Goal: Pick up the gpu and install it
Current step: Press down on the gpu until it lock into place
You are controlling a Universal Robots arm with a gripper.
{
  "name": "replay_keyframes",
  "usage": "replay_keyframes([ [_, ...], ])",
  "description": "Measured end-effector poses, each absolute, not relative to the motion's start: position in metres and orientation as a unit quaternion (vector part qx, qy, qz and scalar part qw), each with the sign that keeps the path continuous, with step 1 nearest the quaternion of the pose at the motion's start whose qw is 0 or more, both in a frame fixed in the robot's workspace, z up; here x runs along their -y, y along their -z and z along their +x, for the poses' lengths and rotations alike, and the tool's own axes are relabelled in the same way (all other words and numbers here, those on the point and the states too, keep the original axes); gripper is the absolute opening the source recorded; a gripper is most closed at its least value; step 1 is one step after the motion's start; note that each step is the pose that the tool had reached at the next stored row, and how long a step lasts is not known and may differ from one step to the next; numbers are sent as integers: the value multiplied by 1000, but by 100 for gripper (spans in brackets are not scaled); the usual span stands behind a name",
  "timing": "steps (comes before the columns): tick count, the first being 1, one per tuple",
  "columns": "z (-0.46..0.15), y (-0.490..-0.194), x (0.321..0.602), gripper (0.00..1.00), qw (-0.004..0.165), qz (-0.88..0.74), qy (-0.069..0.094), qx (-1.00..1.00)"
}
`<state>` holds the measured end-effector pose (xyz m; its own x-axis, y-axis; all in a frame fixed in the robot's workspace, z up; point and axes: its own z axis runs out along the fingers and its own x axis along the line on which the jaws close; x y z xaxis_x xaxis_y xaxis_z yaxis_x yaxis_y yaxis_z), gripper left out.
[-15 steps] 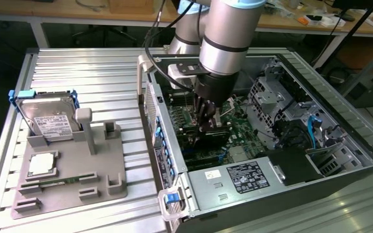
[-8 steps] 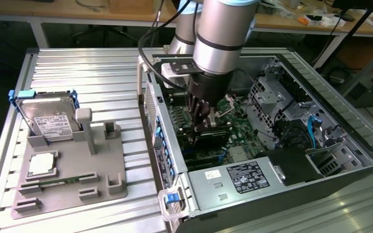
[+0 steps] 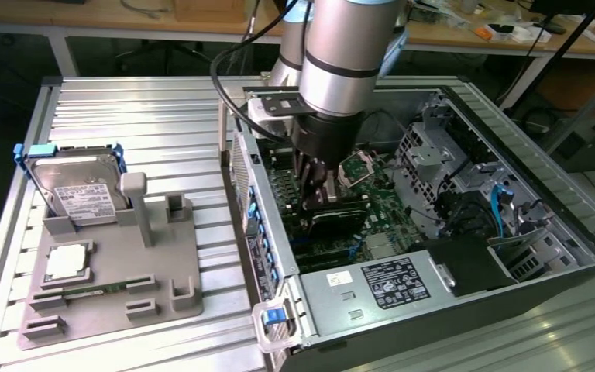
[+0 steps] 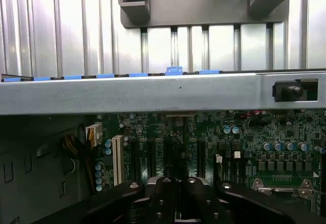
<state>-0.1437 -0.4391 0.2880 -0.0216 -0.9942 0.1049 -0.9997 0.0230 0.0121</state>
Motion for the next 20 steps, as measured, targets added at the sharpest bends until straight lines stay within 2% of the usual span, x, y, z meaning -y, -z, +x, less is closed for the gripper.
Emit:
replay_keyframes([
  [20,-159,-295,439,11,50,694,-24,718],
])
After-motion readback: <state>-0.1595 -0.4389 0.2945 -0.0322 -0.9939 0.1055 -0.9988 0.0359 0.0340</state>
